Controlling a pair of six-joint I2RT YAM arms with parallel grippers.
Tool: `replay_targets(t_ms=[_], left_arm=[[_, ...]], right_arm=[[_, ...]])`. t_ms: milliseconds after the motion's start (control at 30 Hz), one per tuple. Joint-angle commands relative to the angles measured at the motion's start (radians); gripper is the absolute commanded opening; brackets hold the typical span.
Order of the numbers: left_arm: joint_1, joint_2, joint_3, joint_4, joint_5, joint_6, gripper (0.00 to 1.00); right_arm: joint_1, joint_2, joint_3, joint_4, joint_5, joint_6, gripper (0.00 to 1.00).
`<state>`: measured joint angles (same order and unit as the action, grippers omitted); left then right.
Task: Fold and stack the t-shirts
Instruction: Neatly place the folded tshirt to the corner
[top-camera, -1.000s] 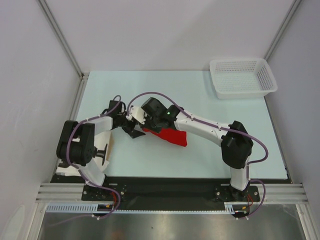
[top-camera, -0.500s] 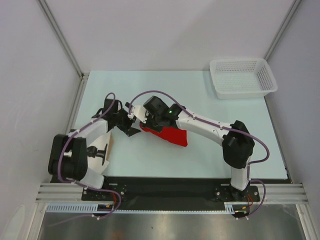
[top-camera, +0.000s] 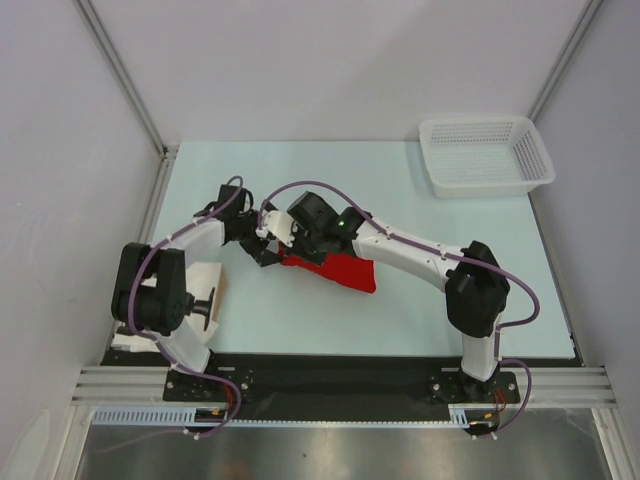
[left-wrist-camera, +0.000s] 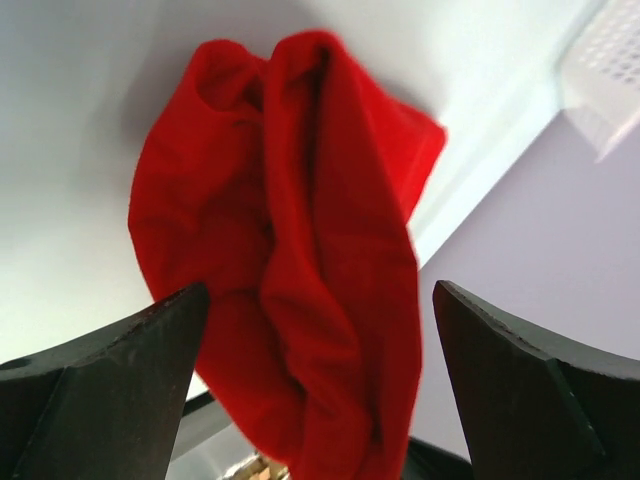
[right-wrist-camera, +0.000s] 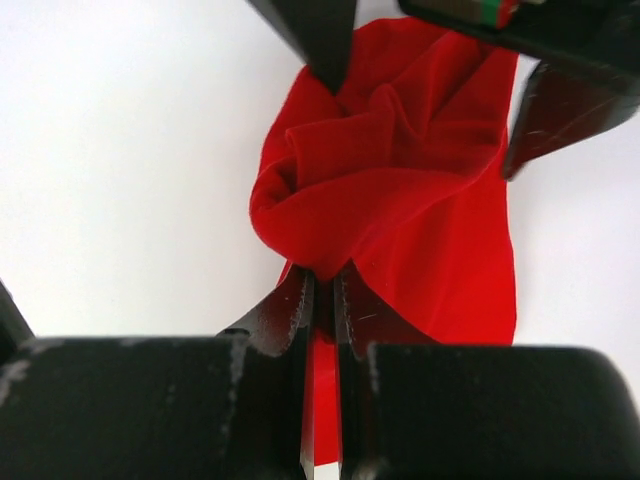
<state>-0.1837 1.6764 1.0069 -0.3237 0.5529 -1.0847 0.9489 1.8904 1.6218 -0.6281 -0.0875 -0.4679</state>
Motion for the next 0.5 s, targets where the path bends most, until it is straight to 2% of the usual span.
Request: replay_targets(t_ms=[0,200,300,367,467], left_arm=[[-0.014,-0.041,0.053,-0.136,-0.021,0.049,1.0],[-0.017,-0.105,0.093,-0.261,-0.184,0.084,1.0],[-0.017,-0.126,0.101,-0.276,-0.206,0.091,1.0],[-0.023,-0.133,0.084,-0.269,-0.193,0.086,1.0],[-0.033,-0.129,0.006,-0.169,-0.072,0.023,1.0]], right_arm=[[0.002,-0.036,0.042,-0.004,-0.008,-0.002,0.0],[0.005,-0.017,0.072,-0.01,-0.003,0.002,0.0],[0.004,-0.014,0.072,-0.015,-0.003,0.002,0.0],[0.002,-0.014,0.067,-0.015,-0.001,0.002,0.0],[0.005,-0.014,0.062,-0.016,-0.004,0.002,0.0]])
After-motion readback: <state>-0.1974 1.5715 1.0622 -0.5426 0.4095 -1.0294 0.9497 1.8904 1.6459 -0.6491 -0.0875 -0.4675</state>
